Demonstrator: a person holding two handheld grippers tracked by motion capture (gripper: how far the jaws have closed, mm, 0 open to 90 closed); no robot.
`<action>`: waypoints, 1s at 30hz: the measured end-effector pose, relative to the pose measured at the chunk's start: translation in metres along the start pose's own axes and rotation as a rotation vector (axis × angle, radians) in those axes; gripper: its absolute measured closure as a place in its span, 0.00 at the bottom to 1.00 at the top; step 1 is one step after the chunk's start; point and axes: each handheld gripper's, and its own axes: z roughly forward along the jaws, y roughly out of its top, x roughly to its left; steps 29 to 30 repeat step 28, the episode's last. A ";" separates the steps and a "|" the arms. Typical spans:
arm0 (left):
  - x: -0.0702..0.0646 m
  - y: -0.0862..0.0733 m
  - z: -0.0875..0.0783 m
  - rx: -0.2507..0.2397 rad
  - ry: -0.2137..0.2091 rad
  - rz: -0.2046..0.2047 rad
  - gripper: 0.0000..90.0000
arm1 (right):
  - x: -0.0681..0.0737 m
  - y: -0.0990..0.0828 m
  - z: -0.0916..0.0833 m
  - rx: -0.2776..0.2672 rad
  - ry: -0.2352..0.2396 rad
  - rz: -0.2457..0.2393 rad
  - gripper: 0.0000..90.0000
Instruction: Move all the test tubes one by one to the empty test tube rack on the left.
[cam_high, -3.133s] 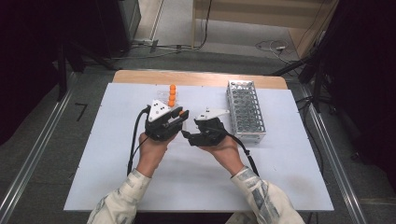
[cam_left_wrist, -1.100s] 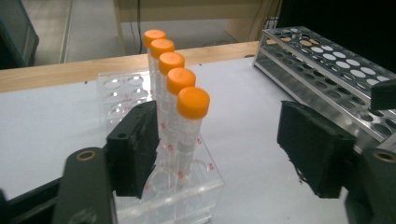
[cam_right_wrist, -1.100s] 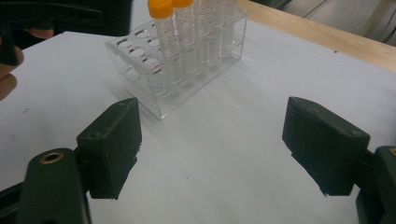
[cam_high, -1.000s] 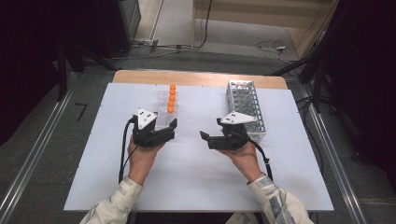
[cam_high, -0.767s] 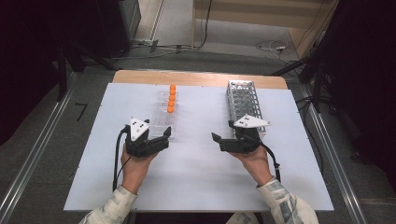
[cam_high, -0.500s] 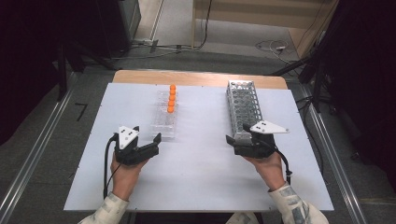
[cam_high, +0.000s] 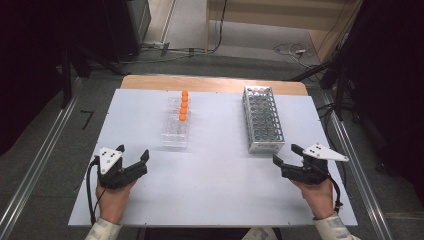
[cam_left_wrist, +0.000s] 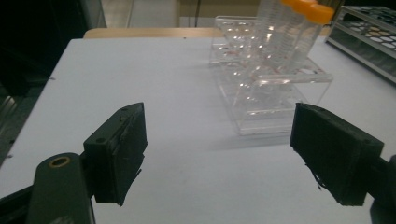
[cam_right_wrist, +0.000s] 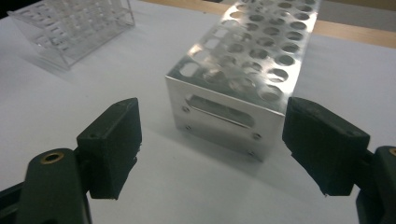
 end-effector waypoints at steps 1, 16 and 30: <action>0.003 -0.001 -0.001 0.004 0.010 0.000 0.21 | -0.004 -0.003 -0.003 0.005 -0.012 0.003 0.21; 0.024 -0.015 -0.012 0.017 0.086 -0.003 0.21 | -0.059 -0.046 -0.036 0.043 -0.194 0.120 0.21; 0.036 -0.022 -0.004 0.048 0.131 -0.023 0.21 | -0.077 -0.059 -0.040 0.070 -0.276 0.165 0.20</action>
